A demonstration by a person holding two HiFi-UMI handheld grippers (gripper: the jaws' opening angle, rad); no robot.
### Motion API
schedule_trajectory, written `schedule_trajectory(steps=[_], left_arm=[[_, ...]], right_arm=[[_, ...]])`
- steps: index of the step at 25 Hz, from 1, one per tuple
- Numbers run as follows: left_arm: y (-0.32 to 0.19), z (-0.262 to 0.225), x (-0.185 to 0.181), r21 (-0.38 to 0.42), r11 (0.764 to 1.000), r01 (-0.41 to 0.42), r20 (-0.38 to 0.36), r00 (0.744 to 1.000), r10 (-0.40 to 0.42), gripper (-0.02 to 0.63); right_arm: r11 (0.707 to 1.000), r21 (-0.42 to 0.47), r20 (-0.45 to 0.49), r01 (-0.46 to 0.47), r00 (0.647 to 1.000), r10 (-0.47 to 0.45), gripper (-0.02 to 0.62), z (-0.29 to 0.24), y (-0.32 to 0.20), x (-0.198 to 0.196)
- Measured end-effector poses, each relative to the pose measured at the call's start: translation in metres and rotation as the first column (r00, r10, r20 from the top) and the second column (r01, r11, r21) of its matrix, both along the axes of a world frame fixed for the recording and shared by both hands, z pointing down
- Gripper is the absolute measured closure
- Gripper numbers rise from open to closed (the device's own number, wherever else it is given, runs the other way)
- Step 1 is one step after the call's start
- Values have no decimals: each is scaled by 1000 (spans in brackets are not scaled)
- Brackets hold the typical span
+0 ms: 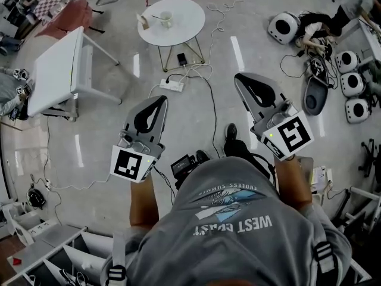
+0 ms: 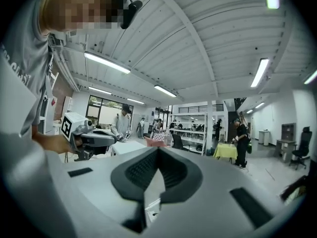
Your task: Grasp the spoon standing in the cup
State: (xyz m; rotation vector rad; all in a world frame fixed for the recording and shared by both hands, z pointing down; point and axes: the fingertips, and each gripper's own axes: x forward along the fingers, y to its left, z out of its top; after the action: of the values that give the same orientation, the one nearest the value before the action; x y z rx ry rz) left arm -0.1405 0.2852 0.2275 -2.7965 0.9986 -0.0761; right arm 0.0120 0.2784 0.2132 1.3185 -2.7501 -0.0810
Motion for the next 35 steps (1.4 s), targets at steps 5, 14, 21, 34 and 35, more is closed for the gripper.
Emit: schedule_trajectory(steps=[5, 14, 21, 34, 35], left_arm=[[-16, 1, 7, -18, 999, 43, 6, 999, -43, 603], [-53, -1, 34, -43, 991, 125, 14, 992, -125, 603], [-78, -6, 55, -35, 980, 197, 23, 980, -196, 603], [-119, -6, 92, -51, 968, 246, 43, 969, -244, 603], [-124, -5, 93, -54, 969, 240, 41, 970, -238, 603]], right_arm=[[999, -13, -8, 38, 999, -38, 594, 5, -25, 5], [992, -28, 8, 121, 993, -120, 594, 8, -79, 26], [980, -24, 23, 197, 980, -197, 594, 8, -115, 43], [966, -40, 47, 254, 966, -252, 594, 14, -160, 74], [967, -44, 46, 249, 968, -247, 594, 15, -163, 75]])
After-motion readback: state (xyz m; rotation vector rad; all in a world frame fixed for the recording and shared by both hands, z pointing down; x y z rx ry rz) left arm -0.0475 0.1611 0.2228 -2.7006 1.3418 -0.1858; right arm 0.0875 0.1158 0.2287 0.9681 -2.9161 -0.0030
